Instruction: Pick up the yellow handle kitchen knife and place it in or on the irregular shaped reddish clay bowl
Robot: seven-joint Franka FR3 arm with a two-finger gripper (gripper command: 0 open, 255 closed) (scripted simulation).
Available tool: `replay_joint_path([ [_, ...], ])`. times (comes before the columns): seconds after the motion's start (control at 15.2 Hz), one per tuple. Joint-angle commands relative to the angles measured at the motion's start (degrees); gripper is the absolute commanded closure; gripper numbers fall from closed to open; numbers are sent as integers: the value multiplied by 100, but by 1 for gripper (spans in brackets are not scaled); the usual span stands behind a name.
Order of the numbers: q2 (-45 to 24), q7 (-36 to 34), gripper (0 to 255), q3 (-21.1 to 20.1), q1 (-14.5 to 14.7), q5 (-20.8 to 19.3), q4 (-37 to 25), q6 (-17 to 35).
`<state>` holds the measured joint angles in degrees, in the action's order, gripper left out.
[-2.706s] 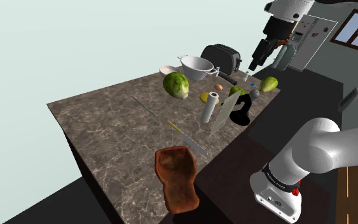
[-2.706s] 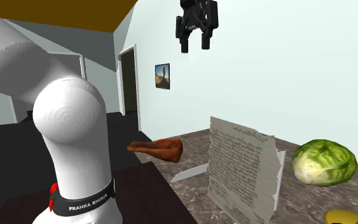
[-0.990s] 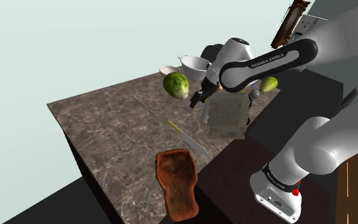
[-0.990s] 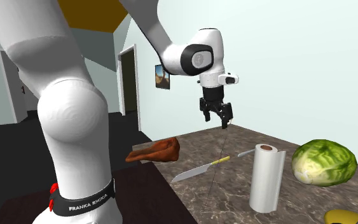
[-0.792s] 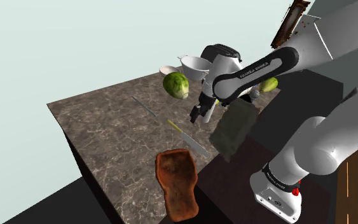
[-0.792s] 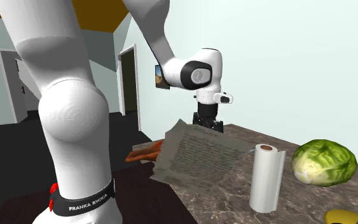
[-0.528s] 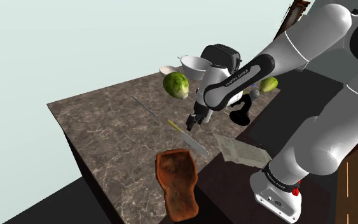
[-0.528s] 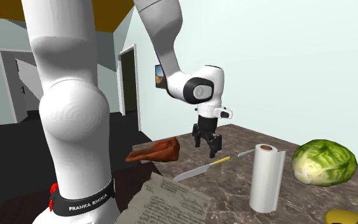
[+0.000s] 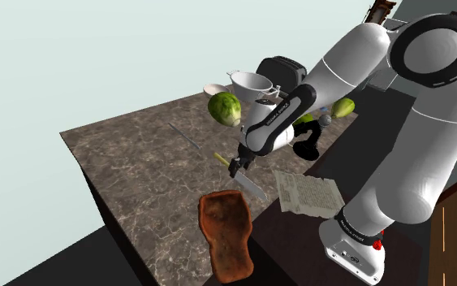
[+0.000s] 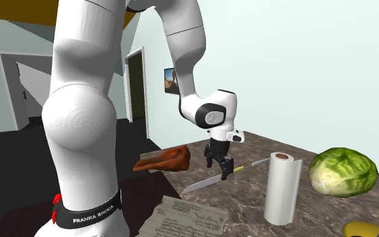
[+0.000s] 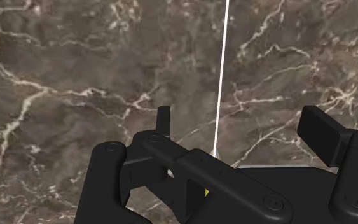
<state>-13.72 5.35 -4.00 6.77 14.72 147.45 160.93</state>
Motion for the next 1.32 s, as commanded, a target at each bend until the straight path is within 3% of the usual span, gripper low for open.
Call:
replay_joint_path([
  [0.0,-189,43,0,-35,-11,53,-36,158],
  [0.66,-433,92,0,-86,-33,112,-87,352],
  [0.73,-433,92,255,-86,-33,112,-87,352],
  [1.25,-433,93,255,-86,-34,112,-88,352],
])
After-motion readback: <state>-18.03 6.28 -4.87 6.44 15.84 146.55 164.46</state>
